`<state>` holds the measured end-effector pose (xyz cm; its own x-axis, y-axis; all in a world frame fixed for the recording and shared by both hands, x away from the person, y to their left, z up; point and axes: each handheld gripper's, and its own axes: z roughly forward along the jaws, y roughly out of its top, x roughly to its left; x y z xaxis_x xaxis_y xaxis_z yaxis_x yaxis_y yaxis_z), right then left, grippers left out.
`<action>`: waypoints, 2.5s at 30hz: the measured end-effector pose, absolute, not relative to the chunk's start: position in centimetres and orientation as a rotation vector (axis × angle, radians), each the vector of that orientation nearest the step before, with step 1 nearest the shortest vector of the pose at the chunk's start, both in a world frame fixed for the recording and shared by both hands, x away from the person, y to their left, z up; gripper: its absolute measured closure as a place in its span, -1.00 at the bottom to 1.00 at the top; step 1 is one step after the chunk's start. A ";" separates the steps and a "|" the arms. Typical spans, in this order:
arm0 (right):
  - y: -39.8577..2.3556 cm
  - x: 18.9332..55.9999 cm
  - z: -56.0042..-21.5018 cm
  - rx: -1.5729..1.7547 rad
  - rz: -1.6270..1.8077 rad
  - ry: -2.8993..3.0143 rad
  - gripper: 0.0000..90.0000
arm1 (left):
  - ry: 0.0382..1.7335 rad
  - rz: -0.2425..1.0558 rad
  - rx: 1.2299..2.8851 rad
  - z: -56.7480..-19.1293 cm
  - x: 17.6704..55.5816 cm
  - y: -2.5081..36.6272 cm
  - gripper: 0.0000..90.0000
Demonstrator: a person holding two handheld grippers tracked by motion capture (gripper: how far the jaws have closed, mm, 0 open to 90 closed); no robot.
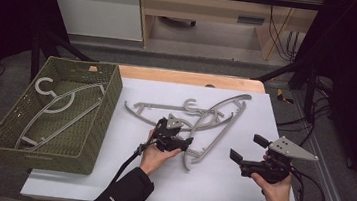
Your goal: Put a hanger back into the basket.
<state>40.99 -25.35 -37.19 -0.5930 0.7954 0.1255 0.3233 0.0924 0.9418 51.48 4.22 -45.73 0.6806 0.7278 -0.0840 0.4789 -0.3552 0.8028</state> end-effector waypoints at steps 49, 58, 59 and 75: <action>-25.3 41.1 -37.3 1.097 1.512 1.966 -0.98 | 1.076 0.337 2.191 -47.0 54.3 1.8 0.75; -25.4 41.1 -37.3 1.098 1.510 1.963 -0.98 | 1.110 0.386 2.106 -45.8 54.0 2.4 0.82; -25.4 41.1 -37.3 1.096 1.510 1.964 -0.98 | 1.109 0.395 2.091 -45.6 53.9 2.4 0.82; -25.7 41.0 -37.1 1.097 1.510 1.958 -0.98 | 1.080 0.420 1.925 -40.9 52.8 6.5 0.82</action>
